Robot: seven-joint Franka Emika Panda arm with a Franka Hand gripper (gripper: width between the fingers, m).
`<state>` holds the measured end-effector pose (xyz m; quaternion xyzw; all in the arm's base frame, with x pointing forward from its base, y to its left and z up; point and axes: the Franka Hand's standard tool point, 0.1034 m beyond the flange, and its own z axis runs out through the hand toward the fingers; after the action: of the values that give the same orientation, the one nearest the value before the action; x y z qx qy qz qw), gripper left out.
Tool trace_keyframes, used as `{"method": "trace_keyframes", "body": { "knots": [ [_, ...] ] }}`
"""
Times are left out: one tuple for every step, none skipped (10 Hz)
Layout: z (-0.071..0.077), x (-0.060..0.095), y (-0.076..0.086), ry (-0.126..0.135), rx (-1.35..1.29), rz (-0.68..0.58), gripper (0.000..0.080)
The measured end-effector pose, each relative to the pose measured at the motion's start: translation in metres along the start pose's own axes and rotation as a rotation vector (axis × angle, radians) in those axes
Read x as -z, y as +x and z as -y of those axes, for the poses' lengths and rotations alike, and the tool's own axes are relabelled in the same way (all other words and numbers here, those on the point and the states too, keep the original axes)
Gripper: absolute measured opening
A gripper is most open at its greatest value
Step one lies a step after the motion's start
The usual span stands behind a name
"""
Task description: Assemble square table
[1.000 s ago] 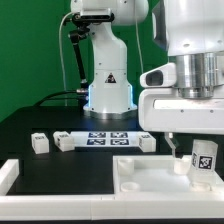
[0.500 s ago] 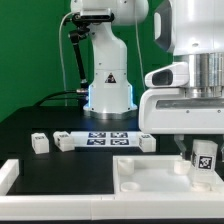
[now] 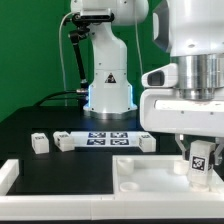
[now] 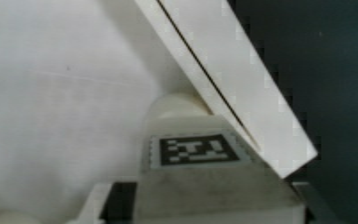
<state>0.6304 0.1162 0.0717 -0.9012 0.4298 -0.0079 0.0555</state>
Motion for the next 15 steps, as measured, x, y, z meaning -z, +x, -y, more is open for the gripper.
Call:
{"method": "trace_keyframes", "body": {
  "knots": [
    [-0.001, 0.000, 0.001, 0.004, -0.227, 0.042, 0.0289],
    [-0.001, -0.001, 0.003, 0.012, -0.413, 0.076, 0.0290],
    [-0.001, -0.001, 0.003, 0.016, -0.564, 0.088, 0.0290],
    [0.000, -0.002, 0.001, 0.013, -0.640, 0.089, 0.0290],
    [0.000, -0.002, 0.001, 0.013, -0.630, 0.088, 0.0290],
    [0.000, -0.002, 0.001, 0.014, -0.606, 0.088, 0.0368],
    [0.000, -0.001, 0.001, 0.009, -0.513, 0.075, 0.0550],
    [0.001, 0.001, 0.000, 0.000, -0.328, 0.050, 0.0550],
    [0.003, 0.003, 0.001, -0.010, -0.121, 0.024, 0.0631],
    [0.003, 0.003, 0.002, -0.010, -0.051, 0.022, 0.0644],
    [0.002, 0.002, 0.003, -0.010, 0.016, 0.022, 0.0644],
    [0.002, 0.002, 0.003, -0.011, 0.061, 0.022, 0.0648],
    [0.003, 0.003, 0.004, -0.019, 0.208, 0.006, 0.0648],
    [0.008, 0.005, 0.003, -0.028, 0.392, -0.033, 0.0649],
    [0.010, 0.006, 0.004, -0.028, 0.556, -0.053, 0.0649]
  ]
}}
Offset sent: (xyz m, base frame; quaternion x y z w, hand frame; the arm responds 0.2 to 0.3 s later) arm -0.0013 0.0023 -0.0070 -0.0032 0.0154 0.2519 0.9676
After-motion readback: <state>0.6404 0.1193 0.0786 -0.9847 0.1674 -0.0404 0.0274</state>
